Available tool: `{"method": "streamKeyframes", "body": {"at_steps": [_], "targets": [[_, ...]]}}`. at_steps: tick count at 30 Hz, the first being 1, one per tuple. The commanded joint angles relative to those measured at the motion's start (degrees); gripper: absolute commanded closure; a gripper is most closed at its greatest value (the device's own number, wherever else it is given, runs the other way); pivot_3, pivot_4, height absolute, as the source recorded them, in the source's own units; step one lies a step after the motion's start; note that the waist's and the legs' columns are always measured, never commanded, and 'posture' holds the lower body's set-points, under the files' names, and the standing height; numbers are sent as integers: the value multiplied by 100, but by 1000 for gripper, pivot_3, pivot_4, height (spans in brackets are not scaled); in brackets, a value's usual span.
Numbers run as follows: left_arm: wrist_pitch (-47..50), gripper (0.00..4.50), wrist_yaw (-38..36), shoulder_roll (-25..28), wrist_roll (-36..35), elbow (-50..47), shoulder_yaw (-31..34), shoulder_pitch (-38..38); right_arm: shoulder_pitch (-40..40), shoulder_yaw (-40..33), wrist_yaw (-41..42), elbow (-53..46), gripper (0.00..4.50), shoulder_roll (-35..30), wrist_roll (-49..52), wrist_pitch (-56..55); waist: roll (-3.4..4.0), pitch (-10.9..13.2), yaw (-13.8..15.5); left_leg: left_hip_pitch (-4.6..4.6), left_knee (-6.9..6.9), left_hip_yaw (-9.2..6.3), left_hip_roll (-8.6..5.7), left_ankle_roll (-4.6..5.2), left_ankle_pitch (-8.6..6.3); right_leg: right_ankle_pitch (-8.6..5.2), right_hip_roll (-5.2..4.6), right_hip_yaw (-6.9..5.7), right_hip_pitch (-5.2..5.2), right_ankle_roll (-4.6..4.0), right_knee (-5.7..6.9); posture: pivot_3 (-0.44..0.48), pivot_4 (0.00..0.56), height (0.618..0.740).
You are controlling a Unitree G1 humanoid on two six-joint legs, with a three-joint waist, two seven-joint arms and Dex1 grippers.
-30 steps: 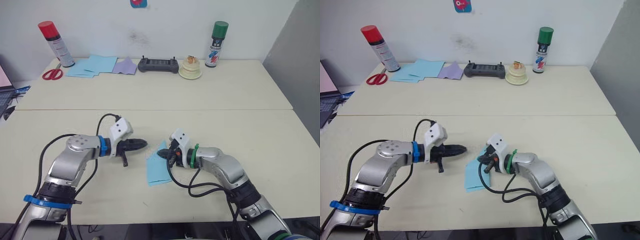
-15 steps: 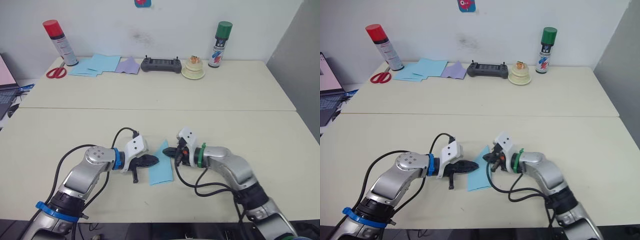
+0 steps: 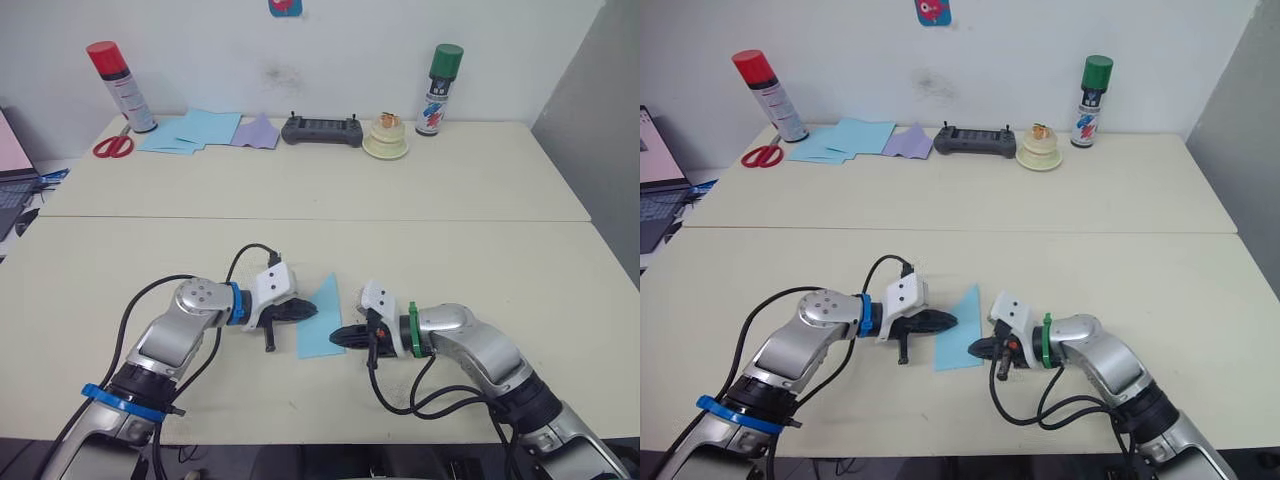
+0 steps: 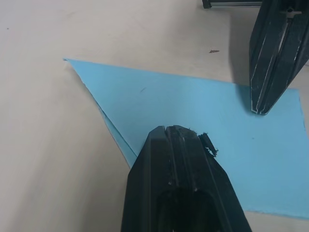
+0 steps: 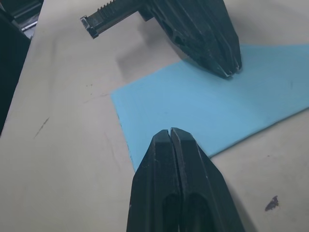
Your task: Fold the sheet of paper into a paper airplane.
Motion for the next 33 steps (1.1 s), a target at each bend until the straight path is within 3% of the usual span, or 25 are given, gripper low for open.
{"method": "streamKeyframes", "body": {"at_steps": [1, 8, 16, 21, 27, 33], "targets": [[-79, 4500, 49, -49, 172, 162, -43, -56, 101, 80, 49, 120, 4487, -11, -98, -24, 0, 0, 0, 1, 0, 0, 0, 0, 0, 0, 0, 0, 1, 0, 0, 0, 150, 740], [-120, 4500, 395, -184, 341, 475, 92, -144, 164, 29, 19, 72, 4487, 45, -35, 58, 0, -3, 2, 4, 1, -2, 1, 0, 0, 2, 0, -1, 4, 2, 2, 0, 150, 740], [1094, 4500, 480, -201, -885, 103, 1237, -59, 245, 18, -136, 1, 4487, 136, -70, 139, -1, -3, -23, 4, -2, -5, 12, 0, 0, 2, 2, -3, 0, 2, 3, 0, 150, 740], [1328, 4500, 525, -31, -1050, 3, 1526, -285, 224, 7, -154, 18, 4487, 151, -91, 145, -3, -3, -14, 2, -1, -4, 9, 0, 0, 1, 0, -2, 0, 2, 0, 0, 150, 740], [1671, 4500, 415, -323, -1275, -903, 1079, -236, 134, 7, -187, 136, 4487, 241, -119, 138, -3, -3, -14, 1, 0, -1, 7, -1, 0, 2, -1, 2, 1, 2, 0, 0, 150, 740], [957, 4500, 640, -38, -116, -710, 123, 187, 115, -83, -225, 102, 4487, 258, -81, 178, -2, -2, -27, 8, -3, -3, 11, -1, 0, 2, 2, 4, 0, 1, 4, 0, 150, 740]]}}
